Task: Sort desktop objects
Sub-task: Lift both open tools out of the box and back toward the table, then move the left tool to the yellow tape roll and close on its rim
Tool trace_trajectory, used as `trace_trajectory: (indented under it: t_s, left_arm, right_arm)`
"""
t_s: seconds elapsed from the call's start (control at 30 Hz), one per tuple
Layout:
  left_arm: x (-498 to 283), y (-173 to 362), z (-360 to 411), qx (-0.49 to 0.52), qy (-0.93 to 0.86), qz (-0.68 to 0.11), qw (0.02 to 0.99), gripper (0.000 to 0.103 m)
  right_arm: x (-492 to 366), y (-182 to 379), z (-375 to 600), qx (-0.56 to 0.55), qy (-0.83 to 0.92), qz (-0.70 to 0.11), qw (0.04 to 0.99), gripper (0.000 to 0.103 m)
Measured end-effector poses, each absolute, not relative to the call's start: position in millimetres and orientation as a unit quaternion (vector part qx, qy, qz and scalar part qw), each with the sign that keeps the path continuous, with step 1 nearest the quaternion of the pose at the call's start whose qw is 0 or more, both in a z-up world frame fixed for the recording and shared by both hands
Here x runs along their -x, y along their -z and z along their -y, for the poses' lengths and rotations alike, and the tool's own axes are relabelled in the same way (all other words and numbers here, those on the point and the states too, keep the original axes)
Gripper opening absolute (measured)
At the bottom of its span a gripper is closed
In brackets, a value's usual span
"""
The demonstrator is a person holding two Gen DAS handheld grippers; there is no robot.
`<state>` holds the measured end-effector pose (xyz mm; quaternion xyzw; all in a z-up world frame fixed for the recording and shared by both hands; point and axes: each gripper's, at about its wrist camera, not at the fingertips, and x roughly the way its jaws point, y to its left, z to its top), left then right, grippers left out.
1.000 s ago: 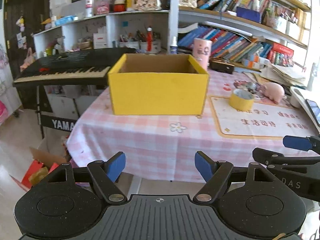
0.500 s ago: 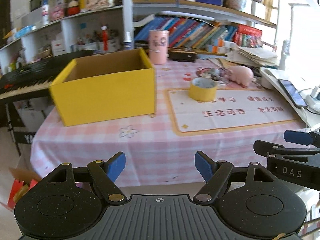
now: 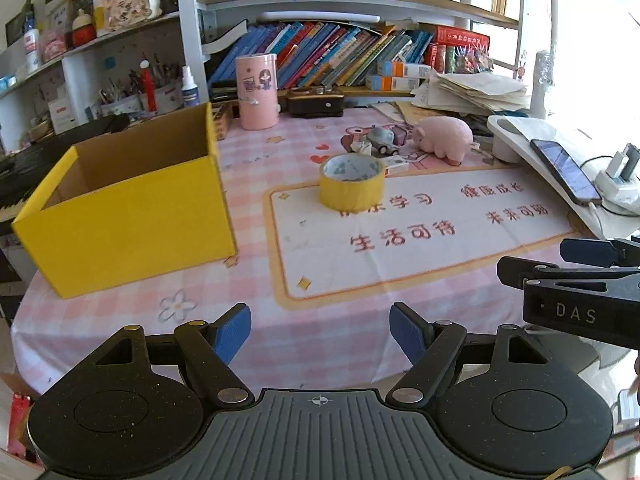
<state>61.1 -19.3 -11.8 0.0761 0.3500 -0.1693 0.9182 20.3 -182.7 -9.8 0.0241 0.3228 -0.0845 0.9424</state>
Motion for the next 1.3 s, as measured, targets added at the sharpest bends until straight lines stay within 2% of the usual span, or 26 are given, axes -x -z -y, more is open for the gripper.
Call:
trace_trajectory:
  t_s: [0.77,1.07,1.3]
  left_arm:
    - [-192,34,135,-0.041,0.108,-0.387,0.915,0.079]
    - [-243,48,153,-0.079,0.078,-0.384,0.917,0.079]
    - [-270,57,157,-0.084,0.099,-0.393,0.910,0.088]
  right_arm:
    - [-154,15,309,-0.025,0.032,-0.336,0.941,0.070]
    - [-192,19,339,-0.027,0.011,-0.338,0.941,0.071]
    - [-210,25,353,-0.028,0.006,-0.346,0.938,0.071]
